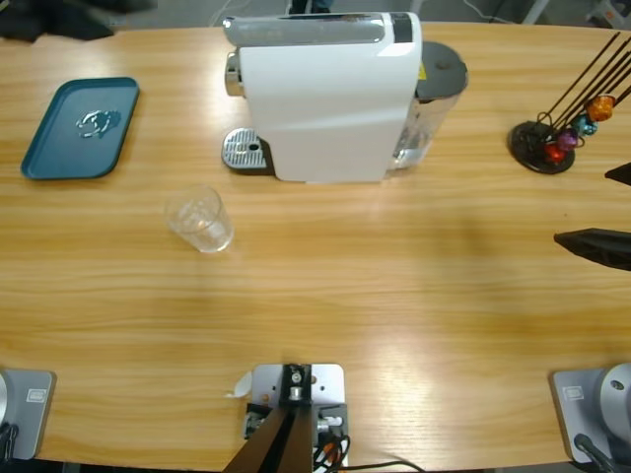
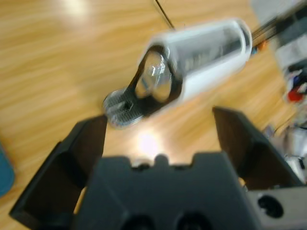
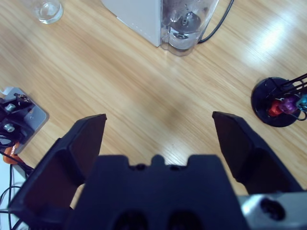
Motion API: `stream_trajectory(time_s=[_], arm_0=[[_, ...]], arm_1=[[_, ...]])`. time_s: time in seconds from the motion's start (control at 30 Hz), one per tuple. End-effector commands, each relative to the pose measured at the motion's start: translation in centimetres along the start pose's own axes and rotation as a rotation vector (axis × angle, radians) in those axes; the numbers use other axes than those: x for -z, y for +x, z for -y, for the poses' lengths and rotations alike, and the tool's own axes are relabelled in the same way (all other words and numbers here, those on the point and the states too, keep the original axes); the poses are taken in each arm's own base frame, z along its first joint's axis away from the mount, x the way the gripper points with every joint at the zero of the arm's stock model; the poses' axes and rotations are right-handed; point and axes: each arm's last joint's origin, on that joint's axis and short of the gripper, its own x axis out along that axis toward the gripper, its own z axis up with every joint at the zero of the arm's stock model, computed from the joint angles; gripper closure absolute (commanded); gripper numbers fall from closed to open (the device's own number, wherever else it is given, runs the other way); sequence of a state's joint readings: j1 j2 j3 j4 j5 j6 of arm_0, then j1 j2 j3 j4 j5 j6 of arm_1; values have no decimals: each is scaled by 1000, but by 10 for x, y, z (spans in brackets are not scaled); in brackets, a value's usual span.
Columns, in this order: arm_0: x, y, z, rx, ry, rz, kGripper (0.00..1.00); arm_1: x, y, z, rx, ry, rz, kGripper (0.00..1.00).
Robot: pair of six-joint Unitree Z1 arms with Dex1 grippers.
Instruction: Pour coffee
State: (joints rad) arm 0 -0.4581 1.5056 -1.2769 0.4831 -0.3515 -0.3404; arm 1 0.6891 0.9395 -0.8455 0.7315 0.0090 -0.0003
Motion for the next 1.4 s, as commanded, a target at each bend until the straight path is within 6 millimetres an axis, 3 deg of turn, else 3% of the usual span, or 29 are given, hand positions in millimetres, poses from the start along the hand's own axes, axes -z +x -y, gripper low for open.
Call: stream_trajectory(time_s=[0.03, 0.13, 0.23, 0.43, 0.47, 0.6, 0.67, 0.73, 0.77, 0.8, 1.4], arm_0=[[-36, 90, -30, 24, -184, -126, 185], [-34, 98, -32, 64, -207, -162, 272], [-31, 102, -33, 94, -250, -191, 276], [-32, 105, -32, 123, -261, -203, 286], [-32, 107, -32, 128, -261, -209, 361], [-31, 109, -33, 150, -267, -223, 495], [-32, 108, -32, 152, -264, -218, 684], [-34, 106, -30, 155, -257, -208, 785], [-35, 104, -29, 156, -253, -202, 926], [-36, 103, -28, 153, -251, -196, 971], [-37, 98, -18, 203, -232, -202, 1000]], arm_1=[[-2, 0, 1, 13, 17, -2, 9], [-7, 5, 1, 15, 22, -26, 8], [-15, 15, 2, 21, 22, -72, 0], [-12, 11, 2, 26, 25, -59, 0], [-12, 11, 2, 26, 25, -59, 0], [-12, 11, 2, 26, 25, -58, 0], [-12, 11, 2, 26, 25, -57, 0], [-12, 11, 2, 25, 25, -57, 0], [-12, 11, 2, 25, 25, -58, 0], [-12, 11, 2, 25, 25, -59, 0], [-12, 11, 2, 26, 25, -59, 4]])
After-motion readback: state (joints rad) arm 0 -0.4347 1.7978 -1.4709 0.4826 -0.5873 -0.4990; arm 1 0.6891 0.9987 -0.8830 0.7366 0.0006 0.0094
